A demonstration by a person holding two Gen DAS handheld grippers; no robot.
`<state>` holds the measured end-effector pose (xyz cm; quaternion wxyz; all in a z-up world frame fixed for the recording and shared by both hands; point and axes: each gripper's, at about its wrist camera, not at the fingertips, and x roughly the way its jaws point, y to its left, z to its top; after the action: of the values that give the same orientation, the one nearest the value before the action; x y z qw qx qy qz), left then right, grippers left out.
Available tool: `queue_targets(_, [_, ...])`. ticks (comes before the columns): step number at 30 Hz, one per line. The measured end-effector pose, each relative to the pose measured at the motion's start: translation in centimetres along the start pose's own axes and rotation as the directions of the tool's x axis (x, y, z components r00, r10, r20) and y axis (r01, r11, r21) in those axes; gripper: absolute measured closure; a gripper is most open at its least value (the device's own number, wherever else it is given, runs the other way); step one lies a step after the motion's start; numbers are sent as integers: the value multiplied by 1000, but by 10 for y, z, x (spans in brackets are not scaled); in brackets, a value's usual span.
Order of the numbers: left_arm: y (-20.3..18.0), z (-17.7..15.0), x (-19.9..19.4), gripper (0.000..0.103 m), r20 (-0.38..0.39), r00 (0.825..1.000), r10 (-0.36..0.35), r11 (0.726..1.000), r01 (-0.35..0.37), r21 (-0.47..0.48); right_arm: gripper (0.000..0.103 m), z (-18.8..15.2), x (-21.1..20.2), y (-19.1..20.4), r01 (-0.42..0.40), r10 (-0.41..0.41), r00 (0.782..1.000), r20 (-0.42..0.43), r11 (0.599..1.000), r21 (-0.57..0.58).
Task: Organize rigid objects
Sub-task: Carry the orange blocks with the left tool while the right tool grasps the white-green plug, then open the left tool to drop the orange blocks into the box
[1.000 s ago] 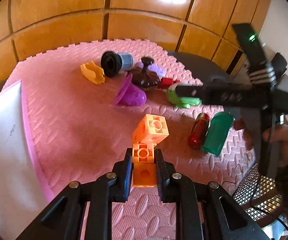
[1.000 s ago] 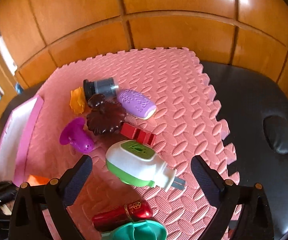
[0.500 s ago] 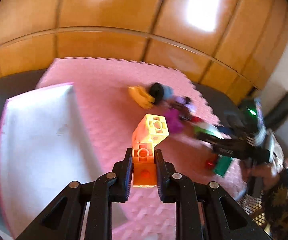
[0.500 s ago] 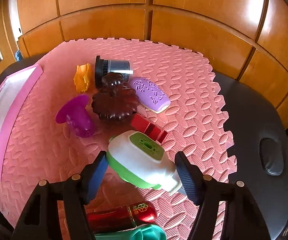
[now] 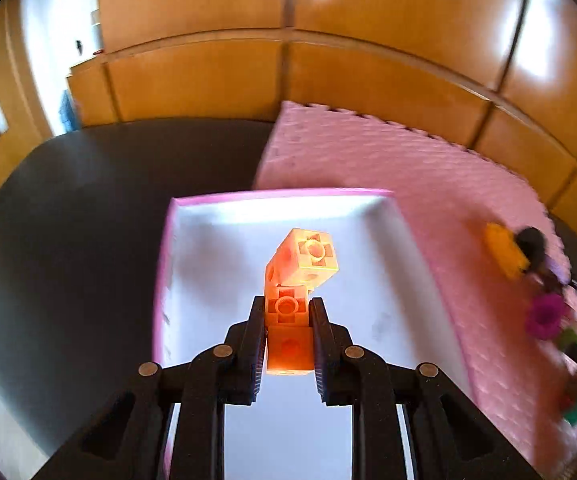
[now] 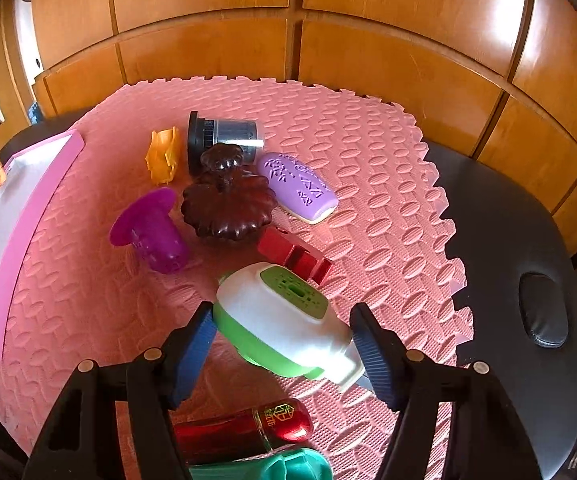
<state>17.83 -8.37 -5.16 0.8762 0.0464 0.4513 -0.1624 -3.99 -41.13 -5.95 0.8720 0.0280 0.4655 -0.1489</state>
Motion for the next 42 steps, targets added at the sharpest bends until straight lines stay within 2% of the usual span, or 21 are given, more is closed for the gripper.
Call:
queue_targets(7, [10, 11, 21, 82, 8, 995, 99, 995, -99, -6, 34, 0, 0, 1, 3, -3, 1000, 4, 1000, -10])
queue_targets(11, [5, 6, 2, 71, 51, 993, 111, 994, -110, -12, 34, 0, 0, 1, 4, -4, 1000, 6, 1000, -14])
queue_targets(17, [-10, -25, -52, 60, 121, 990, 73, 997, -71, -23, 34, 0, 0, 1, 6, -5, 1000, 6, 1000, -14])
queue_targets(25, [-36, -62, -89, 60, 140, 990, 32, 999, -33, 10, 34, 0, -7, 5, -26, 27, 999, 32, 999, -19])
queue_targets(31, [-45, -75, -100, 60, 151, 988, 38, 999, -42, 25, 34, 0, -13, 13, -52, 54, 997, 57, 998, -35])
queue_targets(42, [-42, -84, -105, 60, 148, 988, 44, 998, -48, 29, 34, 5, -31, 10, -137, 133, 984, 114, 990, 28])
